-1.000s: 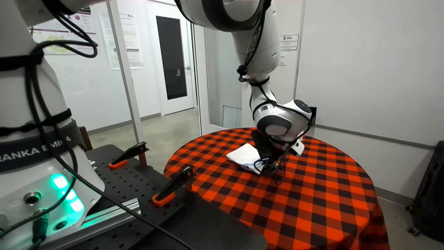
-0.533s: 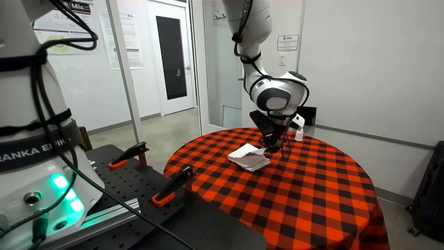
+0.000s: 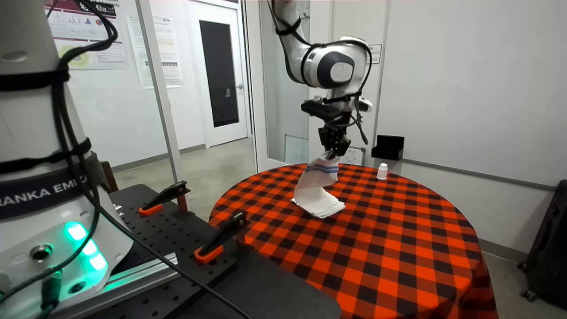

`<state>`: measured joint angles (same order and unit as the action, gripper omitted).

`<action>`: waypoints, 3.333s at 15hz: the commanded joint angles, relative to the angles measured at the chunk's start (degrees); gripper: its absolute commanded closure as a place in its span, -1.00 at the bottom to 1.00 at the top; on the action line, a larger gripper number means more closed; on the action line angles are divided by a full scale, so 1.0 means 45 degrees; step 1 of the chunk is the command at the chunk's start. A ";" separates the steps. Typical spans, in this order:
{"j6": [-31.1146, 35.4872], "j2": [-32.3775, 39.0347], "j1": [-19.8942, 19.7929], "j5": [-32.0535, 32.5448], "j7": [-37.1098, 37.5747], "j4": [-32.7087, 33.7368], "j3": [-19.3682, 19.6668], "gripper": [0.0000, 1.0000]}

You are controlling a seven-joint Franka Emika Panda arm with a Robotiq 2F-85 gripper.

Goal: Unfold the white towel

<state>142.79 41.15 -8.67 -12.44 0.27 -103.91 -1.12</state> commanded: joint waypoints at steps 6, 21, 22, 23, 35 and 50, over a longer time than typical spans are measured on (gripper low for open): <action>-0.2688 -0.6003 0.0976 0.2914 -0.0110 -0.2960 0.0935 0.96; -0.7242 -1.0268 -0.0547 0.6424 -0.1178 -0.1490 0.2651 0.96; -0.7644 -1.0658 -0.0696 0.6477 -0.1392 -0.1367 0.2790 0.96; -0.7792 -1.0711 -0.0836 0.6452 -0.1640 -0.1166 0.2944 0.96; -0.7943 -1.0738 -0.1601 0.5349 -0.2844 0.0286 0.4250 0.96; -0.4978 -1.0088 0.0338 0.1930 -0.3531 -0.2740 0.2320 0.96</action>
<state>118.50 -4.90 -9.28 -0.96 -12.97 -113.95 11.31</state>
